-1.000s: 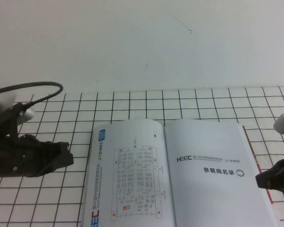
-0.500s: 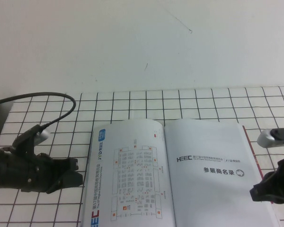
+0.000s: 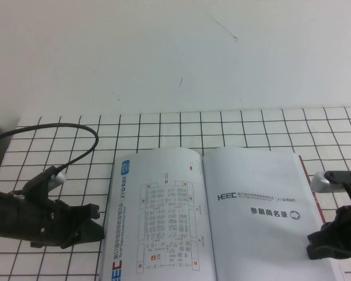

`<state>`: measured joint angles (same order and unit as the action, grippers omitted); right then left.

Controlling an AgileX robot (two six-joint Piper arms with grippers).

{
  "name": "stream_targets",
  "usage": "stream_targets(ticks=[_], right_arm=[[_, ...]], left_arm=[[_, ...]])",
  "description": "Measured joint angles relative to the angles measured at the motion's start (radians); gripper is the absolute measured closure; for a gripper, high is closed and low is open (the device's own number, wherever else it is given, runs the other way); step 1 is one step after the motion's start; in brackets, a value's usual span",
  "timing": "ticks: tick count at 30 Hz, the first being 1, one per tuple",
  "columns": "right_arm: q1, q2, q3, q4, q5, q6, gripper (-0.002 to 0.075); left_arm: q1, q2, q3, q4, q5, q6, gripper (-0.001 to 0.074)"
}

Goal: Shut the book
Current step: 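Close the open booklet and leave it lying on the table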

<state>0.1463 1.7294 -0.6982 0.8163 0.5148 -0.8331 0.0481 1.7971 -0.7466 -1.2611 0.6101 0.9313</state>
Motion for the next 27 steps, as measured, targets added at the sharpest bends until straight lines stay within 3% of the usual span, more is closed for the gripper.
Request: stream_targets(ticks=[6,17,27], right_arm=[[-0.002,0.002,0.000,0.002,0.003,0.000,0.0728],[-0.005,0.002,0.000,0.002,0.007,0.000,0.0728],[-0.006,0.004,-0.001,0.003,0.010,0.000,0.0728]], left_arm=[[-0.011,0.021,0.000,-0.072,0.007,0.061,0.0738],[-0.161,0.031,-0.002,-0.226,0.000,0.153,0.0738],[-0.206,0.031,-0.109,-0.424,0.215,0.233,0.0738]])
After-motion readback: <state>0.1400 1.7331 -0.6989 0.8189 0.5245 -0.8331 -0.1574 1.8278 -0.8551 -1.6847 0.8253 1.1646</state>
